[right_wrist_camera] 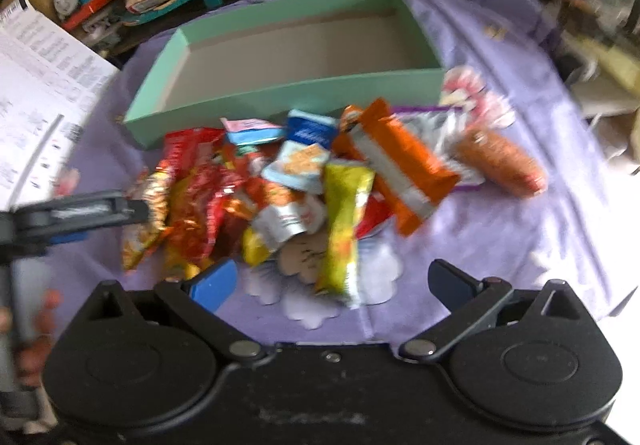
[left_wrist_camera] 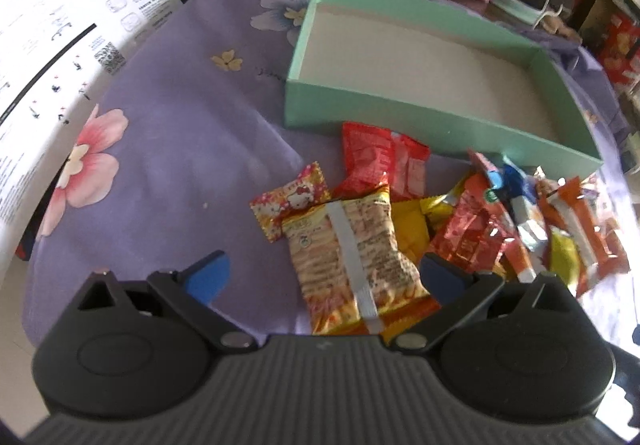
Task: Organize snacks
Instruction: 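Grasp the striped chip bag with left tool while right tool grasps red candy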
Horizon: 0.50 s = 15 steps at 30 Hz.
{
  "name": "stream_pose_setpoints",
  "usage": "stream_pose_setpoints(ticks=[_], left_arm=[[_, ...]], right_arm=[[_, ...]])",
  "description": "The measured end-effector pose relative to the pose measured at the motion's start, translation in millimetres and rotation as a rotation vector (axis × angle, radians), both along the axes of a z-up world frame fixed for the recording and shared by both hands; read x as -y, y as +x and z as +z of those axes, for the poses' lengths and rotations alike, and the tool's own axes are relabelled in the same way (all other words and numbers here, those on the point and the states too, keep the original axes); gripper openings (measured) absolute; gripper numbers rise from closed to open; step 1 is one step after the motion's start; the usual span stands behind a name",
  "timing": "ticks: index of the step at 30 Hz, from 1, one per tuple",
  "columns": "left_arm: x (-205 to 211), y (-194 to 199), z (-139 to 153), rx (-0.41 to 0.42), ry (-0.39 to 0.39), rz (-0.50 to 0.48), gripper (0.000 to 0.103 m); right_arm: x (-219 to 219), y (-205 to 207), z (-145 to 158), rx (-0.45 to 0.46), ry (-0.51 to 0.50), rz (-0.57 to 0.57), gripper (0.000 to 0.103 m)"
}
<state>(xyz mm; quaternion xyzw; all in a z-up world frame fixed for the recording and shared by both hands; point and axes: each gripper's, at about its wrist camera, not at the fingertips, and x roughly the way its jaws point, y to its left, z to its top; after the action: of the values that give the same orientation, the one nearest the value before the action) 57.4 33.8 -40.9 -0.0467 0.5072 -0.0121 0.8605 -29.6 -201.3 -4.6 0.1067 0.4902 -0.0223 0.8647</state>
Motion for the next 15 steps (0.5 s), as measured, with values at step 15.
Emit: stream_pose_setpoints(ticks=[15], left_arm=[[-29.8, -10.0, -28.5, -0.052, 0.021, 0.028, 0.103]], right_arm=[[-53.3, 65.2, -12.0, -0.001, 0.108, 0.142, 0.068]])
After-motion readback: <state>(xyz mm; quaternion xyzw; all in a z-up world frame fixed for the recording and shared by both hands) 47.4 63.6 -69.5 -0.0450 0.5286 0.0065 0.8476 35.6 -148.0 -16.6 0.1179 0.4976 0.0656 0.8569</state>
